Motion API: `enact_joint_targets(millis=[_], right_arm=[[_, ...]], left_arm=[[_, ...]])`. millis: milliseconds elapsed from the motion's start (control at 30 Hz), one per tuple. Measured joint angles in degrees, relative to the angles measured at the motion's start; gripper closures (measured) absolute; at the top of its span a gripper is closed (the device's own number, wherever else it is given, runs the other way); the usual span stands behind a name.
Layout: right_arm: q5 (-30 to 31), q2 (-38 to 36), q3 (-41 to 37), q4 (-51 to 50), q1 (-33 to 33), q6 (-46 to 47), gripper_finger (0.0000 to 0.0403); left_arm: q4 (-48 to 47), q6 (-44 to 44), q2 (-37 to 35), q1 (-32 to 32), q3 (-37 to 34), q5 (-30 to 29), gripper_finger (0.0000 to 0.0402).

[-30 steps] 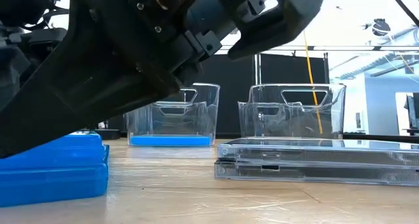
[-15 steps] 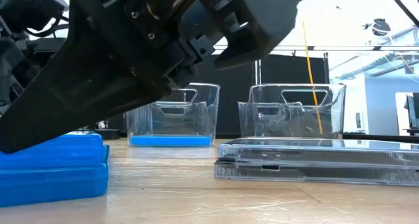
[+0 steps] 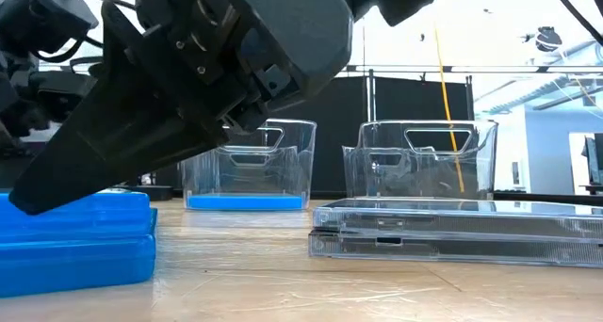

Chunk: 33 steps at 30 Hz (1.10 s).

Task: Pick & place jewel cases by type
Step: Put the blue cd case into the left transparent bin

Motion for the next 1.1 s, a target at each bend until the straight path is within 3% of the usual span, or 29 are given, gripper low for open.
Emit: enact_joint_targets(millis=[367, 800, 1100], right_arm=[[-0.1, 0.1, 0.0, 1.0, 0.0, -0.7, 0.0403], [-0.4, 0.1, -5.4, 8.8, -1.3, 0.4, 0.0403], [-0.4, 0.1, -5.9, 9.3, -1.4, 0.1, 0.0403]], left_arm=[[0.2, -3.0, 0.5, 0.0, 0.0, 0.9, 0.0092], [13.0, -3.5, 9.9, -1.2, 0.2, 3.5, 0.0092], [13.7, -0.9, 10.7, -1.2, 0.1, 2.2, 0.0108]])
